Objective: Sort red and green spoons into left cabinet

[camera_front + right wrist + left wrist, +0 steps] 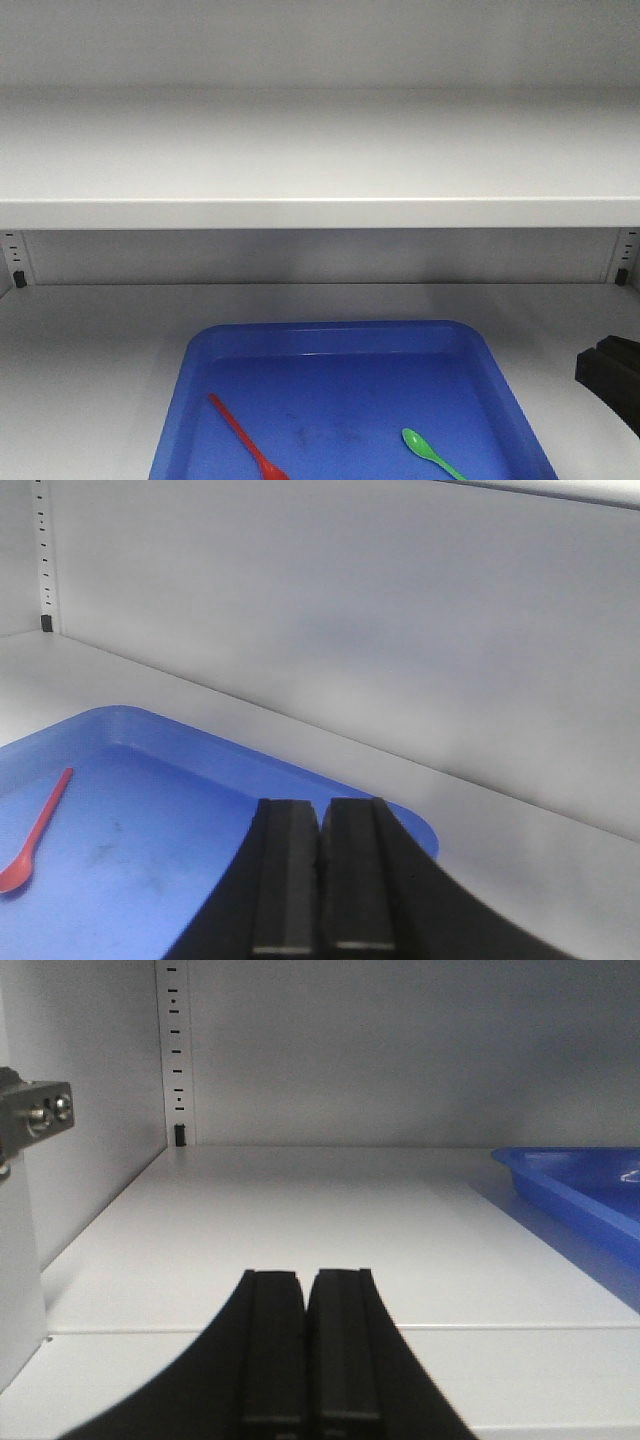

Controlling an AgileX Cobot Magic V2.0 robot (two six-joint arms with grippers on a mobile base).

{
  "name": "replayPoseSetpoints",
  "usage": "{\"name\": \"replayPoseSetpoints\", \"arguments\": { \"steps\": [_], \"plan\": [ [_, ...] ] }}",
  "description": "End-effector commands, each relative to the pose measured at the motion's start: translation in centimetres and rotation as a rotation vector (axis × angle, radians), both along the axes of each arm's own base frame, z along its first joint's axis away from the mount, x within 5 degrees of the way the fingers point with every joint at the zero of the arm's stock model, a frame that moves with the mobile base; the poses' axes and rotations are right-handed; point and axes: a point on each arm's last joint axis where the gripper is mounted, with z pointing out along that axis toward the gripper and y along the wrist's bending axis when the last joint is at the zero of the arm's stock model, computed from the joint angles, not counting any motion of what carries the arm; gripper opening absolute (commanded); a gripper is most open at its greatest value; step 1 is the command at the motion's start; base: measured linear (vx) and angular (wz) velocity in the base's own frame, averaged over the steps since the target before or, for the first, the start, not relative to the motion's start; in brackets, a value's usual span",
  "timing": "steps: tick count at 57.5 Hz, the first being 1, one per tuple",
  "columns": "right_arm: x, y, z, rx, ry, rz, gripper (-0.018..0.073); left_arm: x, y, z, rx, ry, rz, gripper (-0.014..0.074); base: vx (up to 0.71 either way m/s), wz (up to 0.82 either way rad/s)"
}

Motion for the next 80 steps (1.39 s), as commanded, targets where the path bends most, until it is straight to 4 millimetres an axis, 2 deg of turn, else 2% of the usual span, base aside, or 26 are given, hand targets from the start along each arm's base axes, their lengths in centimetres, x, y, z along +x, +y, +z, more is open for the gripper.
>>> {"name": "replayPoseSetpoints", "arguments": {
  "steps": [1, 17, 23, 31, 36, 41, 44, 45, 49, 55, 71, 77, 80],
  "plan": [
    [0.0, -0.2, 1.2, 0.031, -0.033, -0.018, -0.0003, -0.1, 0.1, 0.1, -0.013, -0.071, 0.008, -0.0003, 0.0, 0.0],
    [0.0, -0.2, 1.2, 0.014, -0.04, -0.023, -0.0003, -0.1, 0.1, 0.1, -0.013, -0.071, 0.008, -0.0003, 0.0, 0.0],
    [0.2, -0.6, 1.3, 0.06, -0.038, -0.066, -0.0003, -0.1, 0.1, 0.1, -0.013, -0.071, 0.008, -0.0003, 0.0, 0.0],
    [1.1, -1.1, 1.0, 0.078, -0.008, -0.141, -0.0003, -0.1, 0.1, 0.1, -0.013, -0.071, 0.008, -0.0003, 0.0, 0.0],
    [1.4, -1.4, 0.5, 0.014, 0.019, -0.177, -0.0003, -0.1, 0.1, 0.1, -0.013, -0.071, 0.008, -0.0003, 0.0, 0.0],
    [1.4, -1.9, -0.1, -0.07, 0.064, -0.221, -0.0003, -0.1, 0.1, 0.1, -0.013, -0.071, 0.008, -0.0003, 0.0, 0.0],
    [1.5, -2.3, -0.4, -0.058, 0.096, -0.266, -0.0003, -0.1, 0.1, 0.1, -0.013, -0.071, 0.008, -0.0003, 0.0, 0.0],
    [1.4, -2.9, -0.6, -0.013, 0.12, -0.345, -0.0003, -0.1, 0.1, 0.1, -0.013, -0.071, 0.008, -0.0003, 0.0, 0.0],
    [0.6, -3.4, -0.6, -0.004, 0.078, -0.375, -0.0003, -0.1, 0.1, 0.1, -0.013, -0.071, 0.008, -0.0003, 0.0, 0.0],
    [-1.4, -3.9, -2.0, 0.036, 0.011, -0.395, -0.0003, -0.1, 0.1, 0.1, -0.013, -0.071, 0.008, -0.0003, 0.0, 0.0],
    [-6.2, -4.5, -10.6, 0.158, -0.188, -0.415, -0.0003, -0.1, 0.1, 0.1, -0.013, -0.071, 0.008, -0.0003, 0.0, 0.0],
    [-7.4, -4.6, -12.6, 0.213, -0.262, -0.418, -0.0003, -0.1, 0.1, 0.1, -0.013, -0.071, 0.008, -0.0003, 0.0, 0.0],
    [-7.8, -4.7, -12.9, 0.215, -0.245, -0.424, -0.0003, -0.1, 0.1, 0.1, -0.013, -0.071, 0.008, -0.0003, 0.0, 0.0]
  ]
}}
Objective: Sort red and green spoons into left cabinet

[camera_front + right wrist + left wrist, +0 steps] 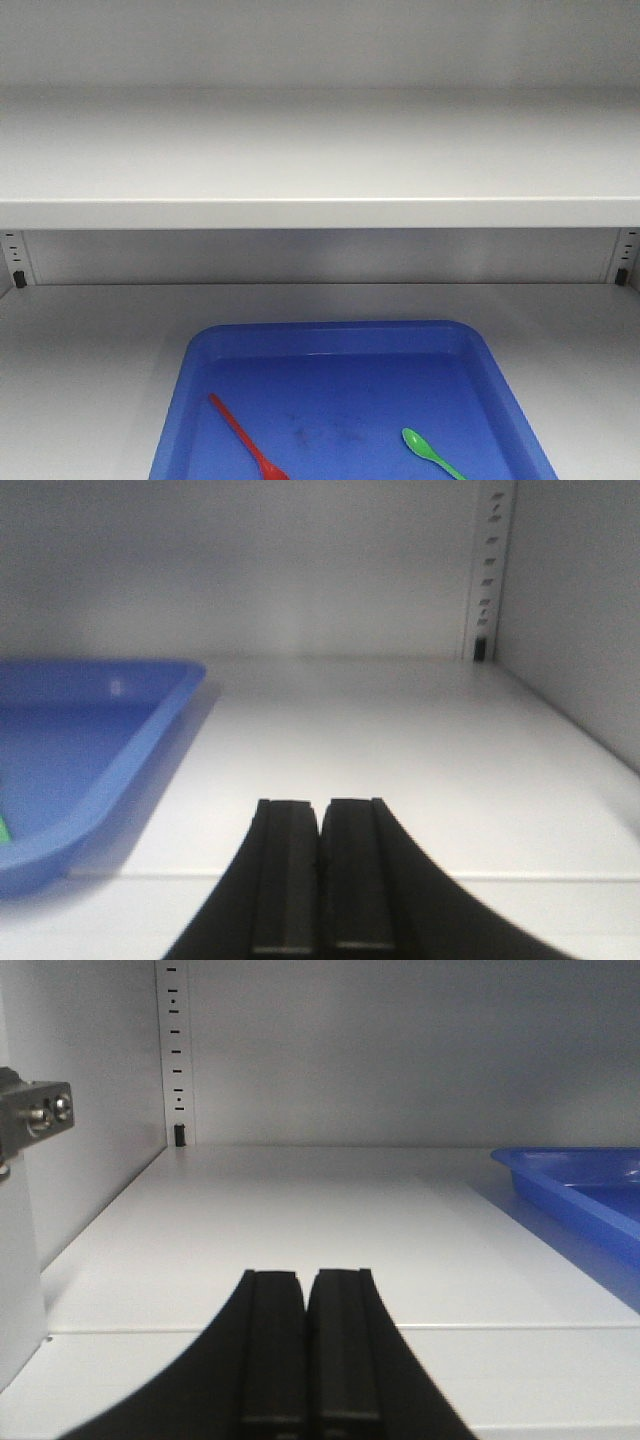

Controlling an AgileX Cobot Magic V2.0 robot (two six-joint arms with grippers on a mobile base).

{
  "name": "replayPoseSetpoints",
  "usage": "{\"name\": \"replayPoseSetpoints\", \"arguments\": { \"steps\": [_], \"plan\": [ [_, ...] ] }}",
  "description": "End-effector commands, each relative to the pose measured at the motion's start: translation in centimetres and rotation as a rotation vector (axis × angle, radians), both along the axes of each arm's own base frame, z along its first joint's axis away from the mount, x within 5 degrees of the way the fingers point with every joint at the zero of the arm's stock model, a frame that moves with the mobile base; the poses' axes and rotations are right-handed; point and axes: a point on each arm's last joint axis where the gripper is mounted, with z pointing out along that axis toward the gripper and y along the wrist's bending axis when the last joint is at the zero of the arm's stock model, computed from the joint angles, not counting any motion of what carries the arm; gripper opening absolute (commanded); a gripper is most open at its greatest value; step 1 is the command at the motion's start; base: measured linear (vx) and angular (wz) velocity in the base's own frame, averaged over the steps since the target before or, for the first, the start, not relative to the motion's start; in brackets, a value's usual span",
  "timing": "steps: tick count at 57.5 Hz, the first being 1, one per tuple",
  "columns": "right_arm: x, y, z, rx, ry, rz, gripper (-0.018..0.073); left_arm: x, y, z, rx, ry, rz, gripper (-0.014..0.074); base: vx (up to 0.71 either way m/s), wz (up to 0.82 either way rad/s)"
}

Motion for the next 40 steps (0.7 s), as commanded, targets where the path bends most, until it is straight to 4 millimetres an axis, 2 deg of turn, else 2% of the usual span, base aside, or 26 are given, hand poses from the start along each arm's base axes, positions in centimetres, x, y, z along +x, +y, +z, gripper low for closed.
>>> {"name": "replayPoseSetpoints", "arguments": {
  "steps": [1, 10, 40],
  "plan": [
    [-0.9, -0.1, 0.5, 0.017, -0.129, -0.006, -0.0003, -0.1, 0.1, 0.1, -0.013, -0.071, 0.008, -0.0003, 0.0, 0.0],
    [-1.7, -0.1, -0.2, 0.011, -0.099, -0.014, -0.0003, -0.1, 0.1, 0.1, -0.013, -0.071, 0.008, -0.0003, 0.0, 0.0],
    [-1.6, -0.1, -0.6, 0.019, -0.053, -0.013, -0.0003, -0.1, 0.1, 0.1, -0.013, -0.07, 0.008, -0.0003, 0.0, 0.0]
  ]
}}
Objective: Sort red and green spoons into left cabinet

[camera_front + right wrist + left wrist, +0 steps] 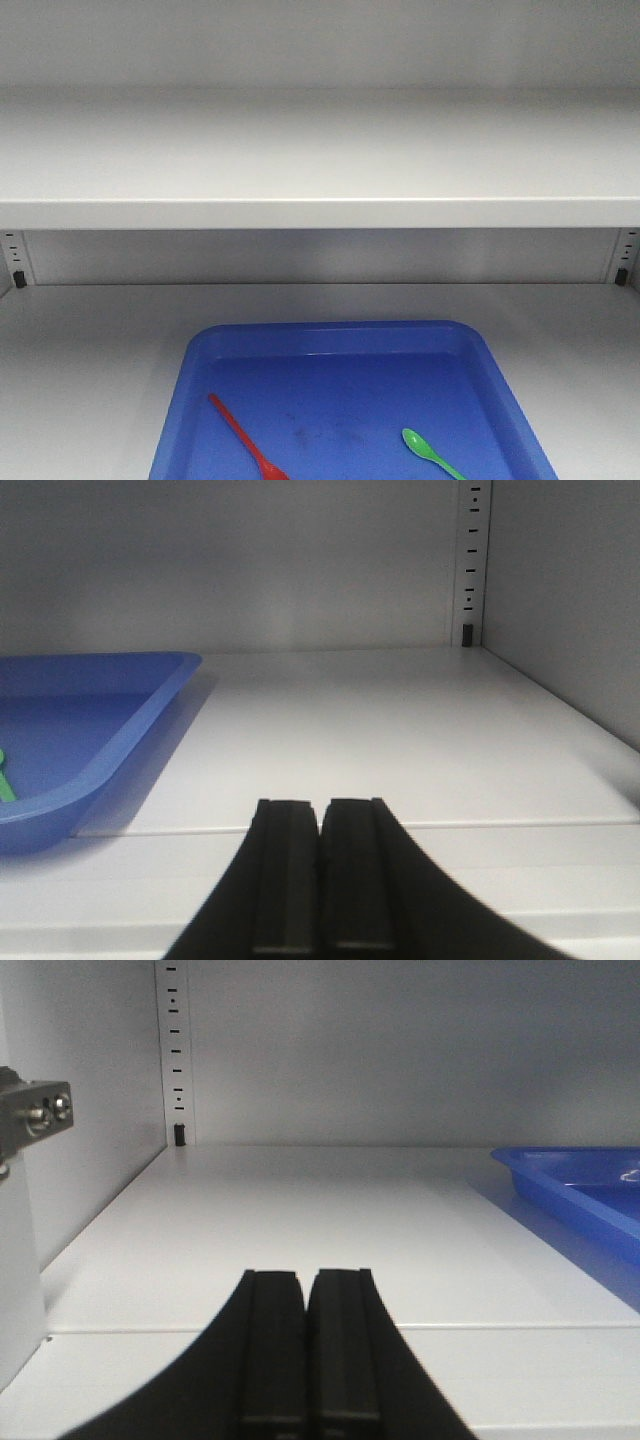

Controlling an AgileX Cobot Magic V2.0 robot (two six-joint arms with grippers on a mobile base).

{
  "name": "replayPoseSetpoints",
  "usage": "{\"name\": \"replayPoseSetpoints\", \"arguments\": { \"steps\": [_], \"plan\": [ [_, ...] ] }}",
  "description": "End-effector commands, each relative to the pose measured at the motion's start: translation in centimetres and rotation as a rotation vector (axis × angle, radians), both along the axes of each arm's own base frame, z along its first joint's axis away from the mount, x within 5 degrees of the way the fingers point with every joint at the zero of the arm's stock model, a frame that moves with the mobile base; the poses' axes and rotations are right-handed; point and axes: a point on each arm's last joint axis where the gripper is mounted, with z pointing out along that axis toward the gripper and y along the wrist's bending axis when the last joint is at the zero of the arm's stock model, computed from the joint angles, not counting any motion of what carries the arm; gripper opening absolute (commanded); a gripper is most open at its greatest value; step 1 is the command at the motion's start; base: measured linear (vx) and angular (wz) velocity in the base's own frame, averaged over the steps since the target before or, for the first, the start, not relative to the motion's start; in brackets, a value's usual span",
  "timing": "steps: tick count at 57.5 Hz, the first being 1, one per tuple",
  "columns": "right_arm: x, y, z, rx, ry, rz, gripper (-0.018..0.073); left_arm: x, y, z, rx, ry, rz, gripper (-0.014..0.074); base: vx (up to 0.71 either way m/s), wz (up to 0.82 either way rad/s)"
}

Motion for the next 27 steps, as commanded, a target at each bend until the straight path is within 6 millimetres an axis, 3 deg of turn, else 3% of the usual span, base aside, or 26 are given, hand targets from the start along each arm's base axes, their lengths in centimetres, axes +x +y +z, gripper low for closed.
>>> {"name": "replayPoseSetpoints", "arguments": {
  "steps": [1, 27],
  "plan": [
    [-0.11, 0.02, 0.46, -0.003, -0.08, 0.001, -0.0003, -0.14, 0.08, 0.14, -0.014, -0.07, 0.008, -0.0003, 0.0, 0.0],
    [-0.11, 0.02, 0.46, 0.001, -0.08, 0.001, -0.0003, -0.14, 0.08, 0.14, -0.014, -0.07, 0.008, -0.0003, 0.0, 0.0]
  ]
}}
